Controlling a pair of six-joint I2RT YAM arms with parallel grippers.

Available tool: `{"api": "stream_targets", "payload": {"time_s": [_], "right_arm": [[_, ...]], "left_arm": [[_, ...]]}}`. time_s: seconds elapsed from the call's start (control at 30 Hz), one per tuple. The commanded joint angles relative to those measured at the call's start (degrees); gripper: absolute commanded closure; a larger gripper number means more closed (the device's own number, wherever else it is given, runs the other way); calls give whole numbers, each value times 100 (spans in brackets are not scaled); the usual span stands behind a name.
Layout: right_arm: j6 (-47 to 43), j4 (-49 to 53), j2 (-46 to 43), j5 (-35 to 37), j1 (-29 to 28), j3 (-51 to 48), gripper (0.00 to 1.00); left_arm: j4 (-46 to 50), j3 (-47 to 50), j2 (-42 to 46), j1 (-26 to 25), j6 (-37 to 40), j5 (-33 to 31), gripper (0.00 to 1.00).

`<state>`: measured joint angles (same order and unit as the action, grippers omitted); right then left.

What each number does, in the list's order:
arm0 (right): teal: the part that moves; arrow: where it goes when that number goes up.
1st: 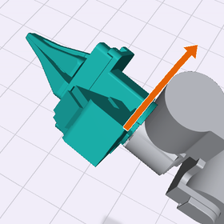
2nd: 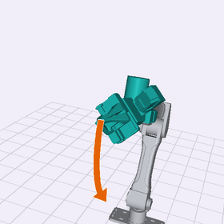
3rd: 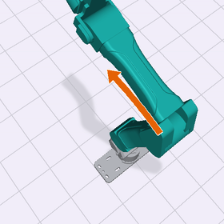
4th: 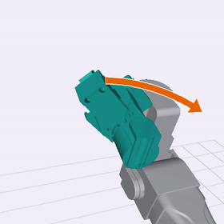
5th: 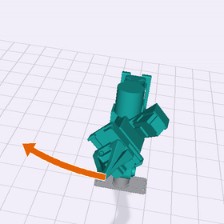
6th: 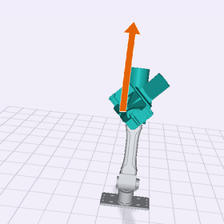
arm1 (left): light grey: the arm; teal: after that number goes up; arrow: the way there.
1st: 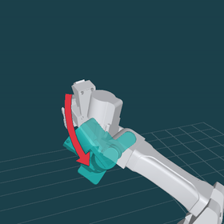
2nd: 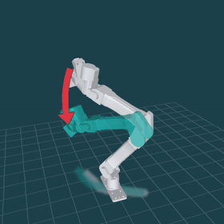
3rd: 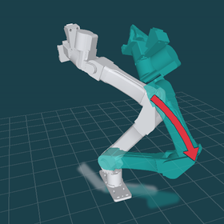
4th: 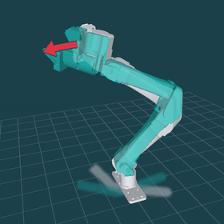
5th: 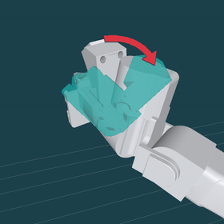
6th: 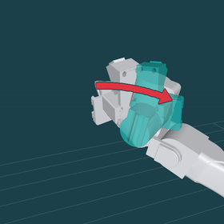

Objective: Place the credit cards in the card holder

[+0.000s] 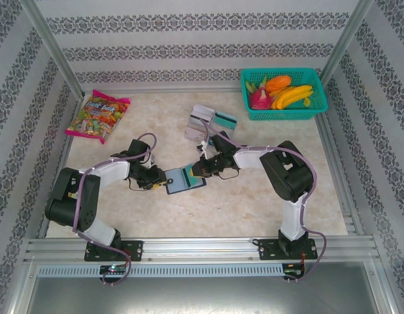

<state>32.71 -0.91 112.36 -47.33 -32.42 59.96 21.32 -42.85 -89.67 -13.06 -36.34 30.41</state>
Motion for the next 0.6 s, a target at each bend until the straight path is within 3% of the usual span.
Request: {"api": "stream_targets", "payload": {"time_s": [0.0, 0.57], "right_arm": [[113, -86, 160, 84, -62, 16, 100], [278, -361, 519, -196, -146, 215, 100]], "left_arm": [[-190, 72, -162, -55, -84, 76, 70], [-200, 36, -306, -74, 10, 51, 76]]}}
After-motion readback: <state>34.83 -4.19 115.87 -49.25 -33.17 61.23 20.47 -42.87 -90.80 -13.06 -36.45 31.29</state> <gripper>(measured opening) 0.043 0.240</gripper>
